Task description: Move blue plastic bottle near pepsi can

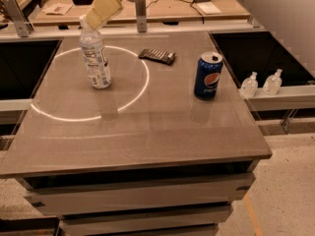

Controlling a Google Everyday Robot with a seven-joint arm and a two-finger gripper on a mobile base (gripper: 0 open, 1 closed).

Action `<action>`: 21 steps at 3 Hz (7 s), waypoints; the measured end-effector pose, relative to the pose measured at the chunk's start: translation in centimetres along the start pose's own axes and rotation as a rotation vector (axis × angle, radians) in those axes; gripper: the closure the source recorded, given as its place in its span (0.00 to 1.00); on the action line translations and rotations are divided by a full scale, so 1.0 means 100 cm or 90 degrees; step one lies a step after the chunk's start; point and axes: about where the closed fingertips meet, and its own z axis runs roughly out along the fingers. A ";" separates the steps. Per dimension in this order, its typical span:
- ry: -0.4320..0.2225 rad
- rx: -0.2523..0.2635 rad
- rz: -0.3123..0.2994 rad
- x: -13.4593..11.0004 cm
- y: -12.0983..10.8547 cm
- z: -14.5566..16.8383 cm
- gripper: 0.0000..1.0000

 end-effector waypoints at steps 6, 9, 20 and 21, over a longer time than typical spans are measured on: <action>-0.038 -0.106 -0.072 -0.026 0.047 0.108 0.00; -0.032 -0.130 -0.077 -0.018 0.042 0.117 0.42; -0.087 0.047 0.179 0.101 -0.072 0.007 1.00; -0.088 0.047 0.180 0.100 -0.072 0.006 1.00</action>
Offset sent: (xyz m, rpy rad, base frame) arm 0.0085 0.0562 -0.0521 0.1510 -0.0800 0.0842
